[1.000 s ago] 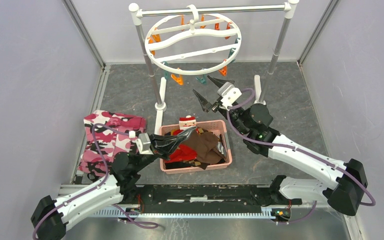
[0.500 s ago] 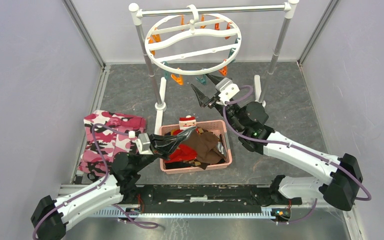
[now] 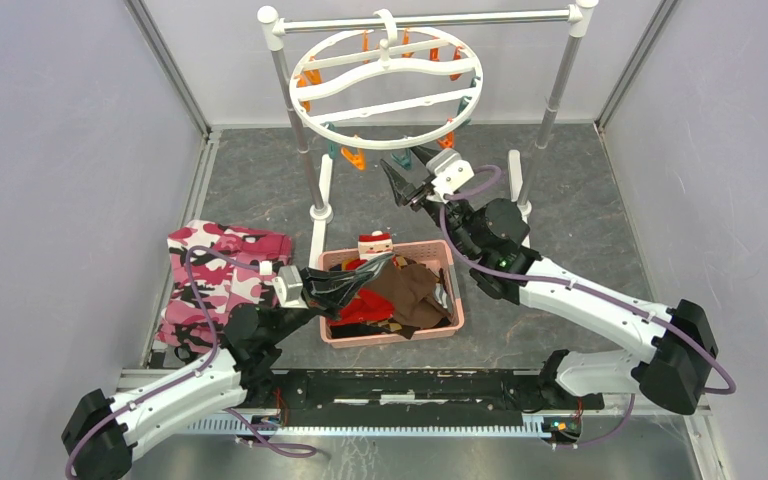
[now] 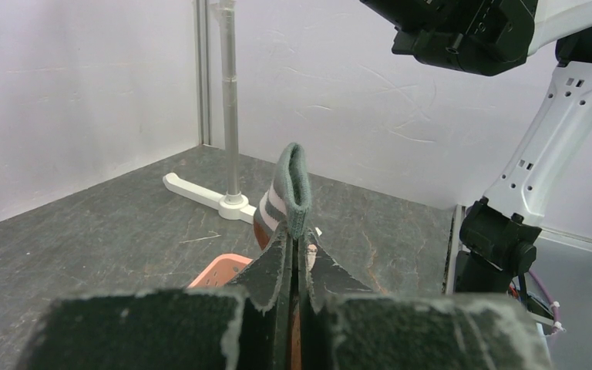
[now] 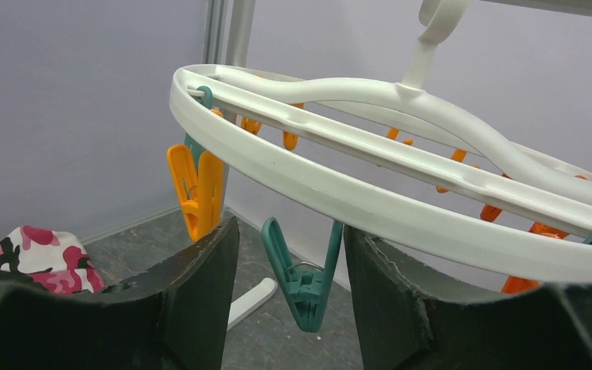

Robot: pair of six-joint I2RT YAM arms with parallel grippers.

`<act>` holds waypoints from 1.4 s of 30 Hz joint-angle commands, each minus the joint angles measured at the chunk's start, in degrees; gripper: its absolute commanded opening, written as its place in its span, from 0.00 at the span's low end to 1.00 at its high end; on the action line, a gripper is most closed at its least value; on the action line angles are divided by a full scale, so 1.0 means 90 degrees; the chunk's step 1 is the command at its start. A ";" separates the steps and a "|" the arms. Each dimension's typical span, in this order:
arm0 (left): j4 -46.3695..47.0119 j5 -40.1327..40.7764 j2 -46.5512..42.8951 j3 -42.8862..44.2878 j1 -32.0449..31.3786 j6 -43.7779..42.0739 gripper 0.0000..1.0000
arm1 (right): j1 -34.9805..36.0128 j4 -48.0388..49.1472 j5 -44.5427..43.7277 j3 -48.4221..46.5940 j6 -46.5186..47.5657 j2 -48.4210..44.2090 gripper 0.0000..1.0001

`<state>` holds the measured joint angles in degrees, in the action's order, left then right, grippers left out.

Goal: Clip the socks to the hanger
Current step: Open the clamp at the hanger.

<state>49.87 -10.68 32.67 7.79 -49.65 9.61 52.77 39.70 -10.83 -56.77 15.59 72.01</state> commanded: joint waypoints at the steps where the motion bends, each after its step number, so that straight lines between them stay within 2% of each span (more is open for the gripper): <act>1: 0.0387 -0.0010 0.0023 0.0101 -0.0021 -0.0110 0.02 | 0.0035 0.0276 -0.0231 -0.0303 -0.0141 0.0055 0.57; 9: 0.0397 -0.0022 0.0051 0.0101 -0.0020 -0.0088 0.02 | 0.0044 0.0337 -0.0283 -0.0283 -0.0141 0.0070 0.45; 13: 0.0419 0.0008 0.0101 0.0122 -0.0020 -0.0082 0.02 | 0.0044 0.0314 -0.0215 -0.0246 -0.0168 0.0010 0.32; 14: 0.0417 0.0079 0.0192 0.0193 -0.0021 -0.0081 0.02 | 0.0044 0.0259 -0.0157 -0.0211 -0.0209 -0.0059 0.22; 17: 0.0407 0.0231 0.0465 0.0465 -0.0021 -0.0102 0.02 | 0.0035 0.0187 -0.0017 -0.0186 -0.0334 -0.0146 0.15; 27: 0.0452 0.0873 0.2073 0.1686 0.0027 -0.0159 0.02 | -0.0071 -0.0489 0.0590 -0.0452 -0.1126 -0.0324 0.09; 36: 0.0779 0.0197 0.2771 0.2287 0.0649 0.0412 0.02 | -0.0107 -0.0824 0.0708 -0.0600 -0.1426 -0.0325 0.05; 42: 0.0981 0.0084 0.2927 0.2407 0.0674 0.0044 0.02 | -0.0122 -0.1051 0.0608 -0.0714 -0.1544 -0.0287 0.03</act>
<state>53.95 -7.97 58.43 26.87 -43.72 11.14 51.72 31.18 -5.63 -60.27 3.38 70.52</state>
